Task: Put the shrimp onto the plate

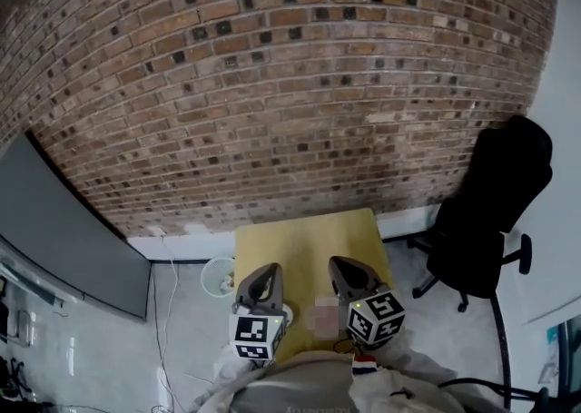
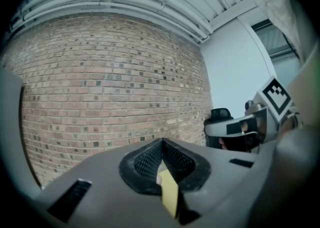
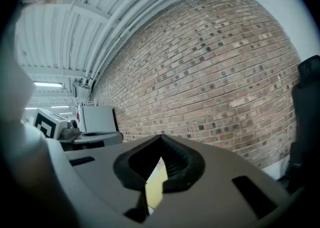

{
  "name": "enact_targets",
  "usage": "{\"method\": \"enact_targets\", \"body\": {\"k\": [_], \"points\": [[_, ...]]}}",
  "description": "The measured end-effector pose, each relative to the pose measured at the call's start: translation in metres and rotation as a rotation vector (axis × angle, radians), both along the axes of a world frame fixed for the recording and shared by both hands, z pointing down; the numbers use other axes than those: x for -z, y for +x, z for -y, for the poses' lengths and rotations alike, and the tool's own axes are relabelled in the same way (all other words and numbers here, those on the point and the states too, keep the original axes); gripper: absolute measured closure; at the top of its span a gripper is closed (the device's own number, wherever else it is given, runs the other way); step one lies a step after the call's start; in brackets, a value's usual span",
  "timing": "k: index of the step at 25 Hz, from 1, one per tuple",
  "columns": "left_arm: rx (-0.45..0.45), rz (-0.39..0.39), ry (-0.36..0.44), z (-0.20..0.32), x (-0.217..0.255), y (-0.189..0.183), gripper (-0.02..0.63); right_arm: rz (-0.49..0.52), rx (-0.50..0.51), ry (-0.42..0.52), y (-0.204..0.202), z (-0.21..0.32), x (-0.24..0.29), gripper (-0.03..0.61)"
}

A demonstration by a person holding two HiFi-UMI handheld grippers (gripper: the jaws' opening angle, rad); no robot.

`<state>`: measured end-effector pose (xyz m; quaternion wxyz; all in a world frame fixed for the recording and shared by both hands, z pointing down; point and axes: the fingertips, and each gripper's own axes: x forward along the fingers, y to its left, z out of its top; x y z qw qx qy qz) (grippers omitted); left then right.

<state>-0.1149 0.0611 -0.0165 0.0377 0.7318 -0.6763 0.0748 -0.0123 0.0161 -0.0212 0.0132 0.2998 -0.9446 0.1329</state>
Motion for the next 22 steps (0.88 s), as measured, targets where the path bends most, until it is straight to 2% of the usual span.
{"method": "enact_targets", "body": {"k": [2,6,11,16,22], "points": [[-0.008,-0.001,-0.002,0.003,0.004,0.003,0.603,0.004,-0.004,0.012,-0.001,0.001,0.004,0.555],[0.003,0.013,0.050,0.008,0.005,0.001,0.603,0.007,-0.010,0.020,-0.004,0.002,0.004,0.554],[0.039,-0.022,-0.011,0.003,0.000,-0.002,0.603,0.004,-0.018,0.033,-0.008,0.000,0.005,0.555],[0.073,-0.040,-0.016,0.000,-0.004,-0.012,0.603,-0.001,-0.029,0.041,-0.010,-0.001,0.004,0.555],[0.089,-0.012,0.011,-0.003,-0.006,-0.020,0.603,0.003,-0.032,0.045,-0.014,-0.003,0.003,0.555]]}}
